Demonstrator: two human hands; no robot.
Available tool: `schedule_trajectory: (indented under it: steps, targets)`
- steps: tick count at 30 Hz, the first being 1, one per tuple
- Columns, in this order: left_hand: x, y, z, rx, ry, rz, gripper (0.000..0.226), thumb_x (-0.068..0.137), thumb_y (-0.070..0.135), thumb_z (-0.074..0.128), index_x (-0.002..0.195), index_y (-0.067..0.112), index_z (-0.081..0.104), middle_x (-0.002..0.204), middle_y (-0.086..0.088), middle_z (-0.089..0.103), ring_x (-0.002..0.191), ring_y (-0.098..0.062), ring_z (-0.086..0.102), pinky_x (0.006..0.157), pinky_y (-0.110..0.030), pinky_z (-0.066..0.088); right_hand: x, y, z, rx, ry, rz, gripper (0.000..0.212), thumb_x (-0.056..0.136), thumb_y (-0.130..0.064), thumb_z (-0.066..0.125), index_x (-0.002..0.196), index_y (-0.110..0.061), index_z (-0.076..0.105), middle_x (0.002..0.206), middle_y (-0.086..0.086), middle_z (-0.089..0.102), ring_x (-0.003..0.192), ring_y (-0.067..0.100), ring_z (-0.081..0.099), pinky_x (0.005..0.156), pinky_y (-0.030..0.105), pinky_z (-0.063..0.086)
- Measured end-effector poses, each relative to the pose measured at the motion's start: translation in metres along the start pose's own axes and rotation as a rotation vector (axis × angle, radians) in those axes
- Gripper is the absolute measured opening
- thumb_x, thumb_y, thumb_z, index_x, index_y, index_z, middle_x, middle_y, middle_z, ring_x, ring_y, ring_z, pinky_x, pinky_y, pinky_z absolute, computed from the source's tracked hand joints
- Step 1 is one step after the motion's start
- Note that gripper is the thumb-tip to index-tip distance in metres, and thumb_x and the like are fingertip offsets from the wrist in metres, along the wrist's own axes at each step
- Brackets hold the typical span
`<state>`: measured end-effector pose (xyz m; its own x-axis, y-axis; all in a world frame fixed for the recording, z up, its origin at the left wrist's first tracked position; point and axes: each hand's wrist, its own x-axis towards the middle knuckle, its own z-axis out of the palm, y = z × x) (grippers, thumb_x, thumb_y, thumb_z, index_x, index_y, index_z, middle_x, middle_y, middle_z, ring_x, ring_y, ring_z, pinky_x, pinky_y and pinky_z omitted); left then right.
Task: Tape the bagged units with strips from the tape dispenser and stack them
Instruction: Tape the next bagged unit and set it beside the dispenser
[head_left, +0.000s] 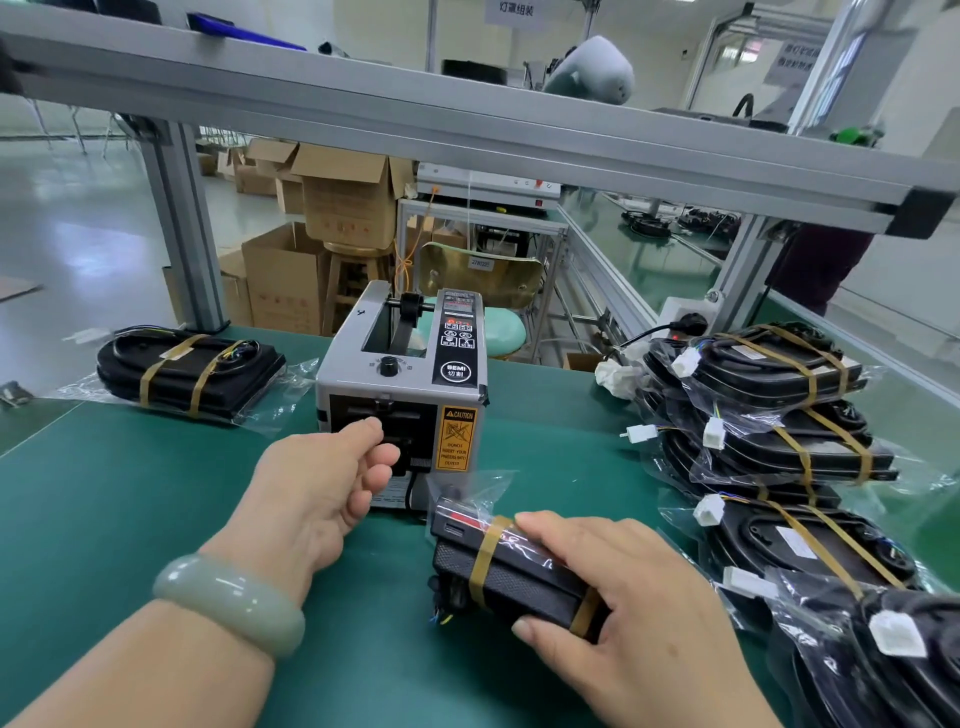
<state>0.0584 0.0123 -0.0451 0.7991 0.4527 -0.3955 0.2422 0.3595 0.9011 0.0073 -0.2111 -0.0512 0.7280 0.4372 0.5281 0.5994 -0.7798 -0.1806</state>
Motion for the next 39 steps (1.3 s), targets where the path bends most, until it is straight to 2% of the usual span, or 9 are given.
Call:
schedule_trajectory:
  steps: [7,11,18,23,28,34,37,39]
  targets:
    - [0.004,-0.003,0.008,0.018,0.128,0.074,0.013,0.085,0.017,0.066,0.075,0.011,0.061,0.049,0.002,0.066,0.032,-0.001,0.05,0.032,-0.012,0.035,-0.001,-0.003,0.001,-0.002,0.003,-0.003,0.063,0.057,-0.06,0.053,0.117,-0.042,0.051,0.095,-0.028,0.063,0.076,0.004,0.055,0.062,0.018,0.051]
    - [0.003,-0.006,0.014,0.031,0.223,0.116,0.016,0.082,0.009,0.061,0.066,0.009,0.062,0.056,-0.001,0.065,0.042,-0.006,0.052,0.04,-0.018,0.038,-0.003,-0.005,0.001,-0.002,-0.015,0.003,0.067,0.053,-0.059,0.06,0.117,-0.042,0.051,0.095,-0.029,0.062,0.079,0.005,0.059,0.063,0.018,0.052]
    - [0.003,-0.013,0.0,0.004,0.14,0.091,0.014,0.087,0.017,0.063,0.075,0.01,0.066,0.055,0.001,0.066,0.041,-0.004,0.054,0.038,-0.016,0.039,-0.002,-0.005,0.001,-0.001,-0.016,0.007,0.067,0.051,-0.058,0.064,0.115,-0.042,0.054,0.094,-0.029,0.063,0.078,0.005,0.058,0.063,0.018,0.051]
    - [0.003,-0.005,0.006,-0.035,0.089,0.054,0.012,0.089,0.021,0.066,0.082,0.011,0.062,0.054,0.001,0.069,0.04,-0.003,0.059,0.035,-0.014,0.04,-0.001,-0.006,0.002,-0.001,-0.011,0.009,0.067,0.049,-0.057,0.065,0.114,-0.042,0.055,0.093,-0.029,0.063,0.075,0.005,0.058,0.062,0.017,0.051]
    - [0.005,-0.005,0.014,-0.035,0.164,0.074,0.01,0.087,0.016,0.065,0.08,0.011,0.062,0.066,-0.004,0.07,0.04,-0.004,0.059,0.034,-0.013,0.04,-0.002,-0.006,0.003,0.002,0.0,-0.001,0.067,0.049,-0.055,0.066,0.114,-0.042,0.053,0.093,-0.027,0.063,0.075,0.007,0.059,0.061,0.019,0.052]
    - [0.004,-0.006,0.022,-0.02,0.281,0.12,0.012,0.084,0.008,0.058,0.073,0.009,0.061,0.061,-0.002,0.065,0.038,-0.004,0.053,0.035,-0.011,0.039,-0.003,-0.006,0.003,-0.007,-0.002,0.003,0.067,0.05,-0.056,0.064,0.114,-0.043,0.052,0.093,-0.027,0.063,0.076,0.006,0.057,0.062,0.019,0.051]
    - [0.001,-0.005,0.019,-0.033,0.245,0.093,0.013,0.085,0.01,0.057,0.073,0.009,0.061,0.065,-0.001,0.065,0.044,-0.005,0.053,0.035,-0.012,0.039,-0.003,-0.006,0.002,-0.007,0.001,0.009,0.065,0.05,-0.057,0.063,0.113,-0.043,0.051,0.093,-0.027,0.063,0.075,0.006,0.057,0.062,0.019,0.052]
    - [-0.005,-0.005,0.011,-0.048,0.159,0.065,0.016,0.087,0.013,0.057,0.072,0.011,0.061,0.061,0.002,0.064,0.045,-0.003,0.054,0.038,-0.015,0.039,-0.003,-0.006,0.003,-0.003,0.0,0.015,0.065,0.051,-0.057,0.062,0.114,-0.043,0.052,0.094,-0.028,0.063,0.077,0.005,0.056,0.062,0.018,0.051]
